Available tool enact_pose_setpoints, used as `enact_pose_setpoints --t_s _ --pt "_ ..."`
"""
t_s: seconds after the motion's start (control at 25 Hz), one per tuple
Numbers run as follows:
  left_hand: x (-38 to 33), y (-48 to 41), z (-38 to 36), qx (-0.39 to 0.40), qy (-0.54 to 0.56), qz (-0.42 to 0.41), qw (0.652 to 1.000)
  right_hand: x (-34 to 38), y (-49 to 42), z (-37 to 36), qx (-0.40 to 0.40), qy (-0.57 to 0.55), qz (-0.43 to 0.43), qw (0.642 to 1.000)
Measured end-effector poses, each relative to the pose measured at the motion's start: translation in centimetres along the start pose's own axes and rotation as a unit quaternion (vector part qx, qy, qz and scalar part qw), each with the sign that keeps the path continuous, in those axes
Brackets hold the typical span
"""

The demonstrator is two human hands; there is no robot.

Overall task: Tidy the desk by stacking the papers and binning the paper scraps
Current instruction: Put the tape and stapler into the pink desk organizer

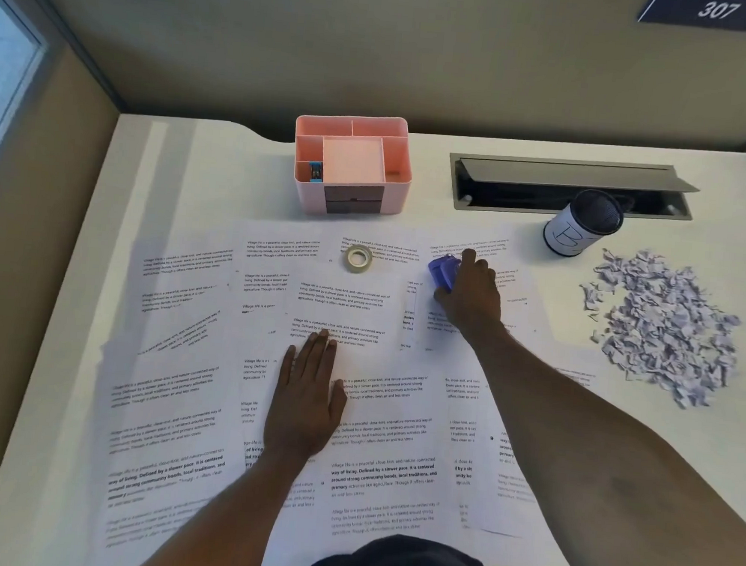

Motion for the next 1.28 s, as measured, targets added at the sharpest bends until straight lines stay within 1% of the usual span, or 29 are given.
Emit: enact_pose_setpoints --t_s 0.08,0.2,0.36,0.56,0.64,0.84,0.96,1.28 --pt "0.1 0.0 0.0 0.002 0.000 0.000 1.000 -0.3 0.0 0.2 -0.011 -0.048 0.007 0.999" --pt "0.0 -0.1 -0.1 0.002 0.002 -0.001 1.000 -0.1 0.0 0.7 -0.001 -0.173 0.024 0.985" --pt "0.1 0.0 -0.1 -0.004 0.009 -0.001 1.000 2.8 -0.1 2.6 0.022 -0.307 0.070 0.949" --pt "0.1 0.0 0.0 -0.006 0.008 -0.006 1.000 8.6 -1.1 7.1 -0.029 -0.404 0.156 0.901" --pt "0.0 0.0 0.0 -0.007 0.008 -0.006 1.000 10.6 -2.2 8.6 -0.034 -0.406 0.178 0.896" --pt "0.1 0.1 -0.2 -0.008 0.009 -0.007 1.000 14.3 -4.8 10.8 -0.047 -0.357 0.244 0.901" --pt "0.0 0.1 -0.2 -0.017 0.014 -0.011 1.000 15.5 -6.3 11.2 -0.041 -0.322 0.270 0.907" --pt "0.0 0.0 0.0 -0.019 0.010 -0.010 1.000 16.7 -9.2 9.4 0.038 -0.173 0.289 0.941"
Point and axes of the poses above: each hand's wrist, its own y-axis away from the middle knuckle, its own z-axis out of the back of the hand, x = y × z, the point moved 3 cm from there along -y, towards the middle knuckle, and after that the axes turned 14 degrees about -z, right-handed, at the moved point
